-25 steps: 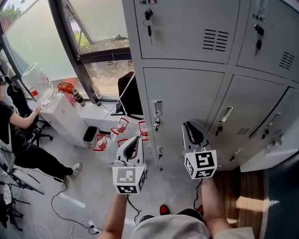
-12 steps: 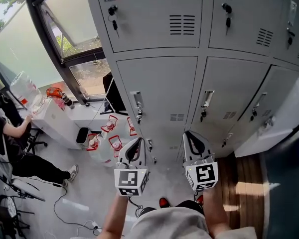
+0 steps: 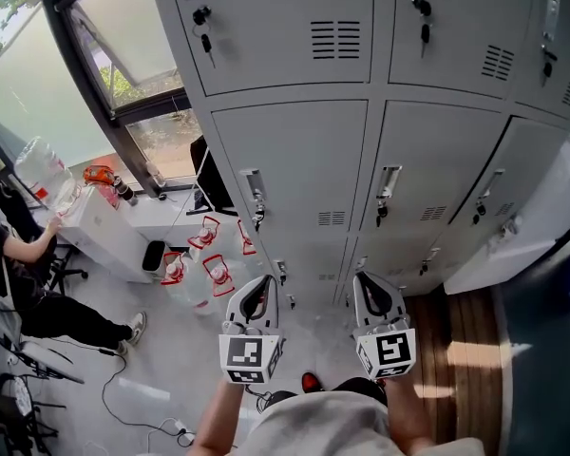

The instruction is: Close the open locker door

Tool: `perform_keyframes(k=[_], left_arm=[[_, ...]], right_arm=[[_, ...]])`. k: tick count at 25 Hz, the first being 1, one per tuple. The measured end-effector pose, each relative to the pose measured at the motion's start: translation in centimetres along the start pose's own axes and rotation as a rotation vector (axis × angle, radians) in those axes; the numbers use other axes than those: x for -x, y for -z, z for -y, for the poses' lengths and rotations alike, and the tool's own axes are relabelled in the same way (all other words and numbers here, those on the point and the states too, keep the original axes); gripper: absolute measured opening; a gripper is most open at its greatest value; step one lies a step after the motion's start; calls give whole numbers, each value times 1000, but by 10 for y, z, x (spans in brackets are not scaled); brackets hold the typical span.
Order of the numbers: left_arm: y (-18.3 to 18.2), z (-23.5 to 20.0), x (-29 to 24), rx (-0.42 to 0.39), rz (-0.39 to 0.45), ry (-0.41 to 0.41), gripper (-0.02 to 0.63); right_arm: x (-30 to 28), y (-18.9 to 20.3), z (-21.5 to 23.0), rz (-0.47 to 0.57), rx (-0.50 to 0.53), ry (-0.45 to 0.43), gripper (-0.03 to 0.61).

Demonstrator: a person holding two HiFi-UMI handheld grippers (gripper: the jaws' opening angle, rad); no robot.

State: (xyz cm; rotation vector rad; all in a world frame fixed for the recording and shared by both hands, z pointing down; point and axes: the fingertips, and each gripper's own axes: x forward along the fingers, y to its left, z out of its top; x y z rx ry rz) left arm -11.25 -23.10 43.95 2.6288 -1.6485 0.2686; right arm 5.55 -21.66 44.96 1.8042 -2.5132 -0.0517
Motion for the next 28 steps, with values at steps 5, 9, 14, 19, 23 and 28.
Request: perform_keyframes(k=[5, 9, 14, 19, 23, 28], left_arm=[[2, -4, 4, -6, -8, -12, 21], [5, -3, 6, -3, -14, -12, 21], [4, -5, 9, 3, -6, -20, 21], [5, -6, 10, 0, -11, -20, 21], [6, -6, 9, -1, -12, -21, 21], [7, -7, 8, 6, -15, -22, 21]], right_arm=[[0, -3, 5, 4, 3, 7, 25], [0, -3, 3, 5, 7, 5, 25], [-2, -5, -1, 11, 0, -5, 25], [-3, -5, -4, 9, -6, -8, 25], [-5, -5, -3, 9, -6, -7, 25], [-7, -3, -2, 3, -11, -4, 25]])
